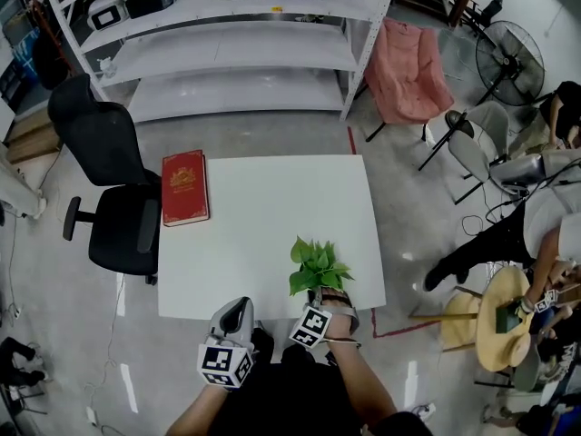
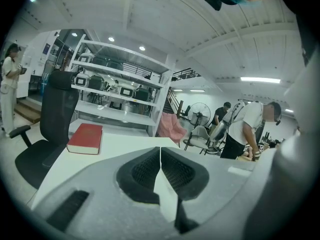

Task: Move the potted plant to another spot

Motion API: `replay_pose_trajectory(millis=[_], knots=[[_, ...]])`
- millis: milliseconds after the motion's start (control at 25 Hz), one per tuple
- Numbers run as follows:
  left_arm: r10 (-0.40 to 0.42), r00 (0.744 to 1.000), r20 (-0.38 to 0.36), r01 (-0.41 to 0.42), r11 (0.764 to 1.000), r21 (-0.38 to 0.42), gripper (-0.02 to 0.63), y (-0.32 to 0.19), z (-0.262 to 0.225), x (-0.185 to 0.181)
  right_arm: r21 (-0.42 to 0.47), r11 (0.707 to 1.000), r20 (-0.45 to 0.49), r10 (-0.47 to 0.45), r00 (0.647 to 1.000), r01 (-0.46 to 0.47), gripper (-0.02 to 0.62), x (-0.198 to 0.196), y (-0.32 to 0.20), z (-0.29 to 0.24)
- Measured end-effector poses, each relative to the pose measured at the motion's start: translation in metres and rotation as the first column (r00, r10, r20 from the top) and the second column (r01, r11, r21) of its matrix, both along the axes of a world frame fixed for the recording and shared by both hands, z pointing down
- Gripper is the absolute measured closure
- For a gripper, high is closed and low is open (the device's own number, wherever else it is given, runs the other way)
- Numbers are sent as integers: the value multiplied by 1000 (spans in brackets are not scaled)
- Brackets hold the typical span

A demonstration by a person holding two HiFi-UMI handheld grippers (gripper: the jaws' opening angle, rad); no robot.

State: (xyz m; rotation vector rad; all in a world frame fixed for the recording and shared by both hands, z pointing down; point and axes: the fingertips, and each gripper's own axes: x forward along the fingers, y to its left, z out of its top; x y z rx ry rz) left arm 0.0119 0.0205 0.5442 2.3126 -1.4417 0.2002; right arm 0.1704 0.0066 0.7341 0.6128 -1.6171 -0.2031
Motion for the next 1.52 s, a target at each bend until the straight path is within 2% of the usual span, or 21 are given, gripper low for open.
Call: replay_pose_trajectory(millis=[240,360,480,600,680,760,880,1000,1120,1160,1240,1520], knots=[[13,1000,-11,-13,1000,3,586,-2,0,4,25,1000,41,16,999,-17,545,-3,5,-24],[17,1000,-19,-17,1000,2,586,-3,0,7,46,997,119,61,991,-67,545,-5,7,-41],[35,999,-20,-35,999,17,586,-6,-3,13,69,983,272,144,951,-169,545,-5,1,-69],[52,998,-22,-51,998,23,586,-9,-6,20,101,965,376,187,907,-240,545,-2,-2,-94],[60,998,-33,-59,998,19,586,-10,-7,25,104,948,464,220,858,-299,545,0,-2,-113],[70,997,-44,-69,997,18,586,-11,-9,28,85,925,568,261,781,-371,545,3,-3,-133],[77,996,-44,-76,997,25,586,-13,-11,33,33,881,699,317,641,-471,546,13,0,-157],[84,996,-44,-83,996,29,586,-15,-11,36,-47,831,796,366,481,-555,546,24,5,-170],[93,995,-46,-92,995,25,586,-17,-9,38,-105,790,851,386,357,-605,546,35,10,-179],[97,994,-47,-96,995,22,586,-17,-8,40,-113,779,861,386,330,-616,546,38,12,-182],[108,993,-43,-108,994,19,586,-15,-7,46,-112,765,873,381,306,-634,546,43,17,-186],[156,988,-25,-155,988,26,586,-11,-5,61,-96,748,888,362,282,-657,577,49,24,-193]])
